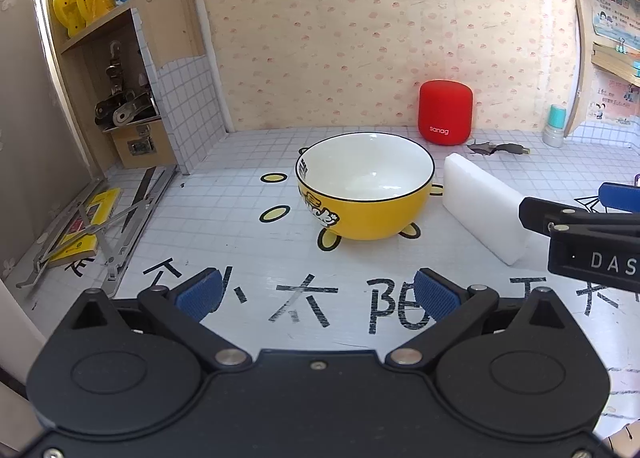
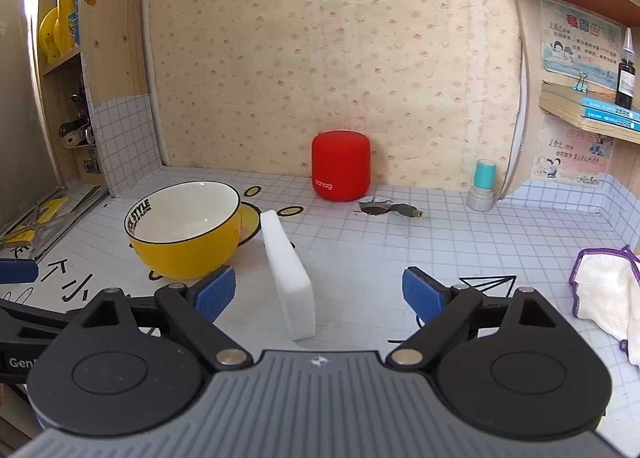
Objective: Clean bowl
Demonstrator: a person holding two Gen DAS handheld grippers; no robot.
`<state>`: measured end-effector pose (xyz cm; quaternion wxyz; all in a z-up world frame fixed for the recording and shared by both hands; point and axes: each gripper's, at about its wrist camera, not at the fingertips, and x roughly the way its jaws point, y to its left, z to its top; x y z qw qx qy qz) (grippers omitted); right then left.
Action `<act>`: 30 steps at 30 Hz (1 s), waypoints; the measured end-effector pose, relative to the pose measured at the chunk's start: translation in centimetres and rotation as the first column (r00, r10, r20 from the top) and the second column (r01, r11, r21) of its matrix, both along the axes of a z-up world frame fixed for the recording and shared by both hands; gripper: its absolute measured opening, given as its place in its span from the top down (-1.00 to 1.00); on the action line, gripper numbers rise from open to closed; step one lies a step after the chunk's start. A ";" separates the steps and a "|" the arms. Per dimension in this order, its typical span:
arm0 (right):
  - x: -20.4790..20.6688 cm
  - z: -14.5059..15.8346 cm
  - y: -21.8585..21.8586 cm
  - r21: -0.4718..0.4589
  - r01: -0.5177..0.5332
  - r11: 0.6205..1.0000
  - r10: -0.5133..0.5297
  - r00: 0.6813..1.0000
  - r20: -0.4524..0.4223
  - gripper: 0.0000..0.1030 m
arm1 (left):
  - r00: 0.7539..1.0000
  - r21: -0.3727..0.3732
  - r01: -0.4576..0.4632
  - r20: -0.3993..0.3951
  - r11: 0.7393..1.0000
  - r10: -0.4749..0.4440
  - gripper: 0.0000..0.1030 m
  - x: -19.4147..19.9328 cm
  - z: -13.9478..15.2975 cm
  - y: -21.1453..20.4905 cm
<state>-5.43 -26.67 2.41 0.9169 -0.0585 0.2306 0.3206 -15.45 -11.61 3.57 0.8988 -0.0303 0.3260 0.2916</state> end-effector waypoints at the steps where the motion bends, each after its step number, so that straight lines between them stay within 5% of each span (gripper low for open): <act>1: 0.0 0.0 -0.1 -0.001 0.001 1.000 -0.001 1.000 -0.001 -0.77 | 1.000 -0.001 0.001 -0.001 1.000 -0.001 -0.99 0.0 0.0 0.0; 30: -0.9 1.2 0.3 0.054 -0.083 0.995 0.082 0.996 0.024 -0.77 | 0.994 0.031 0.109 -0.024 0.994 -0.108 -0.99 -0.1 -0.3 -2.5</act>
